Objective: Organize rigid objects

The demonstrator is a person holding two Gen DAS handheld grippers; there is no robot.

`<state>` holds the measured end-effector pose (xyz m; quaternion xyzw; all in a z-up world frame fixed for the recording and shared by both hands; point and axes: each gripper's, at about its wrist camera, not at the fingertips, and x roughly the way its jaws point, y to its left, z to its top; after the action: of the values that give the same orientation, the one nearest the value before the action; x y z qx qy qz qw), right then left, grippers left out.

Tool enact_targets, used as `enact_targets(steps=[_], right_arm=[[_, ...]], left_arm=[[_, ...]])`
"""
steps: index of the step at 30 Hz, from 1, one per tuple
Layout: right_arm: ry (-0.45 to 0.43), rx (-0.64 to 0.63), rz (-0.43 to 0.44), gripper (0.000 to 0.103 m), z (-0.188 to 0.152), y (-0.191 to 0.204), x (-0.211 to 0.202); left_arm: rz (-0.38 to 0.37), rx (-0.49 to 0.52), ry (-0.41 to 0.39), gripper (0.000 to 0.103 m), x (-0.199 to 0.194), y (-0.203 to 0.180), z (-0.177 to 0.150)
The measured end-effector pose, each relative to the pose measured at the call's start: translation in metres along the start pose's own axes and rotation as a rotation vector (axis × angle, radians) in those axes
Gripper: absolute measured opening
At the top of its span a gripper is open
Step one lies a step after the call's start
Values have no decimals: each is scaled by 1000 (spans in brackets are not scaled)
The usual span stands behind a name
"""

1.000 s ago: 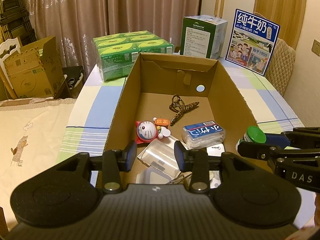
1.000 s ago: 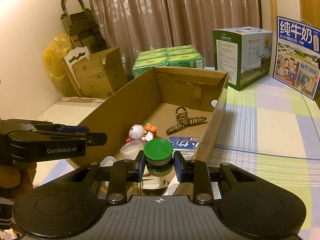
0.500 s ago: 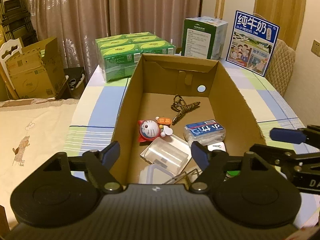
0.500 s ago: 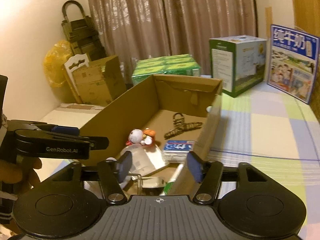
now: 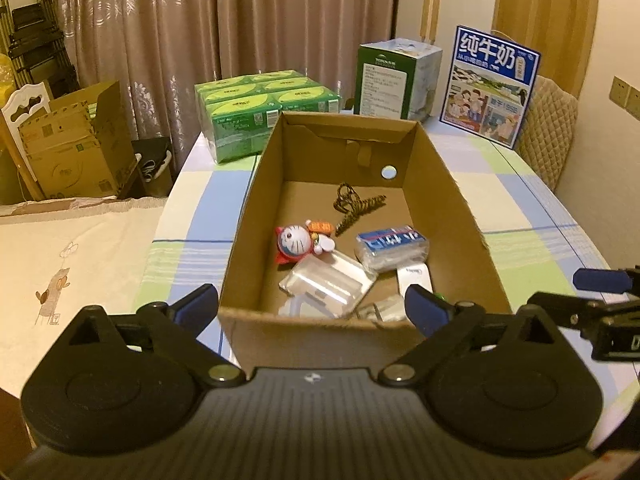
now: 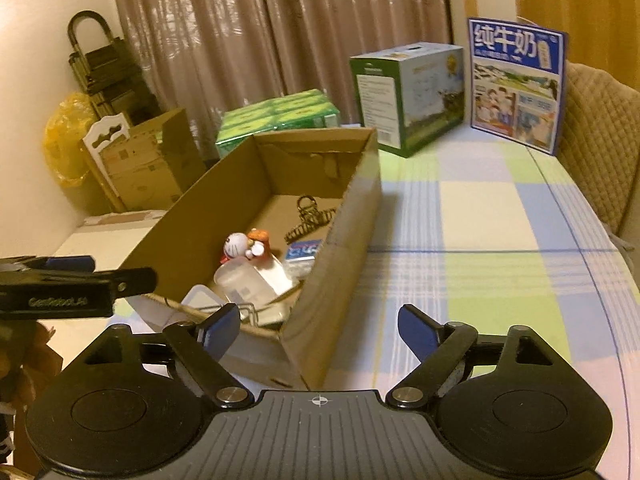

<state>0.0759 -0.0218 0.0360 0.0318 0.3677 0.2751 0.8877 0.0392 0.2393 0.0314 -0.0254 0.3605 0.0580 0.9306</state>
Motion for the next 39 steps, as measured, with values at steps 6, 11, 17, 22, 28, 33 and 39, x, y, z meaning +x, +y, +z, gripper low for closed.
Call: enact_targets(steps=[6, 11, 17, 22, 28, 33, 39], right_arm=[[-18, 21, -26, 85, -7, 0, -28], [-15, 7, -41, 85, -12, 0, -46], [-11, 9, -66, 85, -19, -1, -60], [-1, 15, -76, 85, -24, -2, -68], [0, 16, -87, 85, -27, -1, -77], [7, 27, -99, 85, -29, -2, -82], [16, 26, -116, 85, -33, -2, -85]], left_arm=[[-7, -24, 30, 98, -22, -7, -13], [8, -10, 38, 98, -36, -20, -22], [7, -14, 46, 98, -51, -34, -28], [9, -5, 37, 99, -64, -42, -30], [12, 14, 35, 99, -74, -51, -29], [9, 21, 39, 99, -79, -57, -32], [-5, 29, 47, 99, -84, -63, -37]])
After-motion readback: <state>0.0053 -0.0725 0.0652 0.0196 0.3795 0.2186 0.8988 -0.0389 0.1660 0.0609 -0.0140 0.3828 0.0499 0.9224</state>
